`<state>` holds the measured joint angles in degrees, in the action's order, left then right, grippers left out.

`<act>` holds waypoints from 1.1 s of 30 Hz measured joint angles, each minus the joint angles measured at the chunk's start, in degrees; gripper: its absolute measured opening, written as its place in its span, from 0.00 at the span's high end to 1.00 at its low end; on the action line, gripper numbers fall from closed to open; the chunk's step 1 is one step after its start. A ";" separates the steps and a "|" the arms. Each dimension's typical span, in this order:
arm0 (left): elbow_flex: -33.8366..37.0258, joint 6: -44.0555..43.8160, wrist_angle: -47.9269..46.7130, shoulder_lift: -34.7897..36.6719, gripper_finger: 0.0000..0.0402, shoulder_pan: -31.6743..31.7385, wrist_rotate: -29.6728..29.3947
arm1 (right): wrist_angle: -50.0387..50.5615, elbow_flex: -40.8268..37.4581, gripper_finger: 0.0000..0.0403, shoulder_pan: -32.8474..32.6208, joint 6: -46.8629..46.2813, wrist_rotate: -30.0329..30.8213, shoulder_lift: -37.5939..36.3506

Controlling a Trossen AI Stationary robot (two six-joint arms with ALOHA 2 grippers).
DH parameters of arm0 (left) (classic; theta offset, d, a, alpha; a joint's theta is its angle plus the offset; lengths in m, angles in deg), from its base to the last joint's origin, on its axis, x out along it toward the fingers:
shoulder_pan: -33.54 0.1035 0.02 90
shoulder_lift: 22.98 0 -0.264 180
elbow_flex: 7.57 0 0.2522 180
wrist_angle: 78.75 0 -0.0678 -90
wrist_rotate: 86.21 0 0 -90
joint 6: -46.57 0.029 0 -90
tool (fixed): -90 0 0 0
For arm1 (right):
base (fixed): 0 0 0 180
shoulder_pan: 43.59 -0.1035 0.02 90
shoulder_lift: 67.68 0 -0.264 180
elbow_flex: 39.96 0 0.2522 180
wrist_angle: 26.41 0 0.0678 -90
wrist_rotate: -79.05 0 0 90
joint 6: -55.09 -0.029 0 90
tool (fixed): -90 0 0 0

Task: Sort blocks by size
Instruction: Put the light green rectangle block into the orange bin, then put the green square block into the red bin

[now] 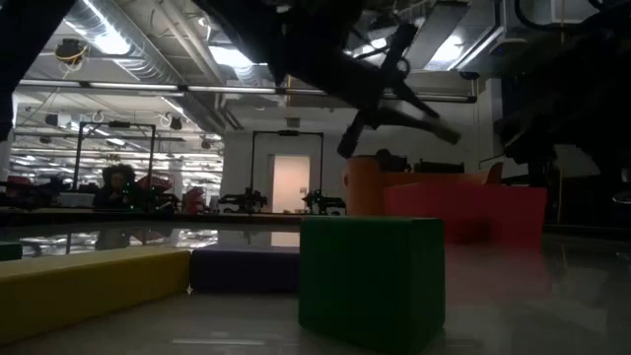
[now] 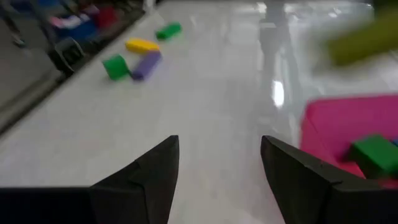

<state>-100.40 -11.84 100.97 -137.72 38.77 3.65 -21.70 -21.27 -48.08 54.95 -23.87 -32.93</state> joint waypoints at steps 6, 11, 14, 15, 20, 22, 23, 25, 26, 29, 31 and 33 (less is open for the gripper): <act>0.00 13.08 10.36 0.00 0.85 9.45 -2.41 | -6.74 0.00 0.44 -0.04 -5.73 -6.81 0.02; 0.00 20.47 11.14 0.00 0.78 13.96 -2.41 | -10.32 0.00 0.44 -0.04 -8.59 -7.72 0.02; 0.00 22.44 11.06 0.00 0.72 14.80 -2.33 | -12.04 0.00 0.44 -0.04 -8.87 -7.72 0.02; 0.00 22.70 11.06 0.00 0.70 14.90 -2.30 | -12.72 0.00 0.44 -0.04 -9.19 -7.72 0.02; 0.00 20.75 11.14 0.01 0.60 14.98 0.88 | -16.58 0.00 0.44 -1.09 -10.52 -7.66 0.02; 0.01 19.77 11.05 0.26 0.59 15.08 4.07 | -18.75 0.00 0.44 -3.52 -10.56 -7.67 0.16; 0.02 19.79 11.02 0.52 0.58 15.08 5.74 | -20.14 0.09 0.44 -5.13 -10.56 -7.42 0.55; 0.02 20.08 11.10 1.20 0.58 14.92 8.84 | -21.25 0.88 0.44 -8.87 -10.54 -4.65 1.36; 0.02 20.46 11.08 1.58 0.58 14.69 10.07 | -21.08 1.55 0.44 -10.89 -10.54 -2.51 1.95; 0.02 21.39 9.58 3.06 0.58 13.44 11.64 | -20.85 3.92 0.44 -16.91 -10.33 5.69 5.09; 0.01 21.67 7.59 4.23 0.58 12.23 11.81 | -20.02 5.55 0.44 -20.60 -10.16 10.92 8.07; 0.00 23.73 4.38 5.57 0.58 10.93 11.83 | -18.80 7.85 0.44 -23.81 -9.86 15.72 11.89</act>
<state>-100.40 11.89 105.34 -132.15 49.70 15.48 -40.50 -13.42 -71.89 45.10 -8.15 -21.05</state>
